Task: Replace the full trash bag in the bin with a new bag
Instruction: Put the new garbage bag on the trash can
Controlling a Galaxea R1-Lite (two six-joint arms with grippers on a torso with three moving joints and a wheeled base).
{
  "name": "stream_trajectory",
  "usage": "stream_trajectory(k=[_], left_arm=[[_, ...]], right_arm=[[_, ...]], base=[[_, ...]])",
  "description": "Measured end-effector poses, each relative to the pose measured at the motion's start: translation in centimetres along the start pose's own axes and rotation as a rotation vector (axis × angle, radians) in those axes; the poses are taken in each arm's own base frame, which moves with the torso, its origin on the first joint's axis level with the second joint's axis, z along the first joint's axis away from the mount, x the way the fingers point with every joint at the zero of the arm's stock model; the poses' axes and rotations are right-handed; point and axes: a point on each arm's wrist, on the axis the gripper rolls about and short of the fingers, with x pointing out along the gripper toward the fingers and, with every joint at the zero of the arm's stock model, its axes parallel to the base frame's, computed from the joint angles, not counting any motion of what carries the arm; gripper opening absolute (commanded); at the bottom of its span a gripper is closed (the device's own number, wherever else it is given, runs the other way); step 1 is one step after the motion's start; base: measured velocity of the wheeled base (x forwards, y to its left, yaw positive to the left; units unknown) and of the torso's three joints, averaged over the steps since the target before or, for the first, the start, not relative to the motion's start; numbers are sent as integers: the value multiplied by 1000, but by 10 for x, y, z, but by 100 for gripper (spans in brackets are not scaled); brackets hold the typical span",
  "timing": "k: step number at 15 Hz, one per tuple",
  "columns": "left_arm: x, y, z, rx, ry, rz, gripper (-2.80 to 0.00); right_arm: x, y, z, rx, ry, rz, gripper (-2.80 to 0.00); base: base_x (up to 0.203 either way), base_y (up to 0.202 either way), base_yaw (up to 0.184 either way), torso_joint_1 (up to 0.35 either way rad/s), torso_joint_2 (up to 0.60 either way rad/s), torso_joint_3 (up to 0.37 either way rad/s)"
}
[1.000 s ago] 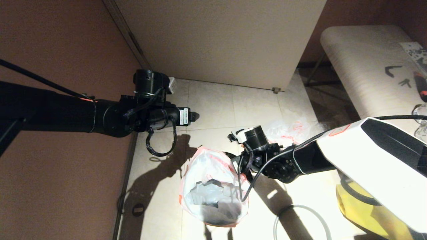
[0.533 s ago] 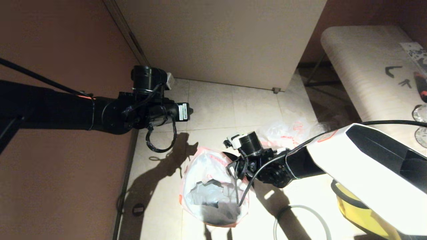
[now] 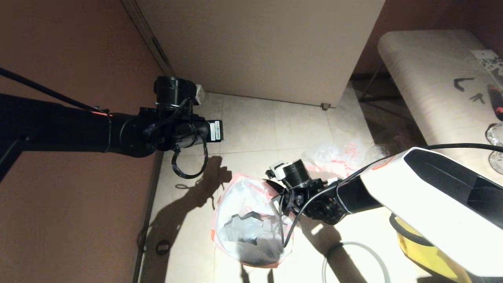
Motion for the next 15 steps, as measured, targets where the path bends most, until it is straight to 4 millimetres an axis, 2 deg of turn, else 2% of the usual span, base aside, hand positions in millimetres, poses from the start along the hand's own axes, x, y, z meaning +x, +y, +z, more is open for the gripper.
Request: stream_trajectory(k=[9,12,15], left_arm=[[-1,3,2,-4,-5,6,-280],[-1,3,2,-3,-5,6,-280],[0,3,1,-3,-3,6,-280]], right_arm=[[-9,-3,7,-2,-12,-22,-280],[-9,-21,9,19,-6,-51,-280],[4,-44,3,47,15,-94,-280]], base=[[0,0,0,0,0,0],[0,0,0,0,0,0],[0,0,0,0,0,0]])
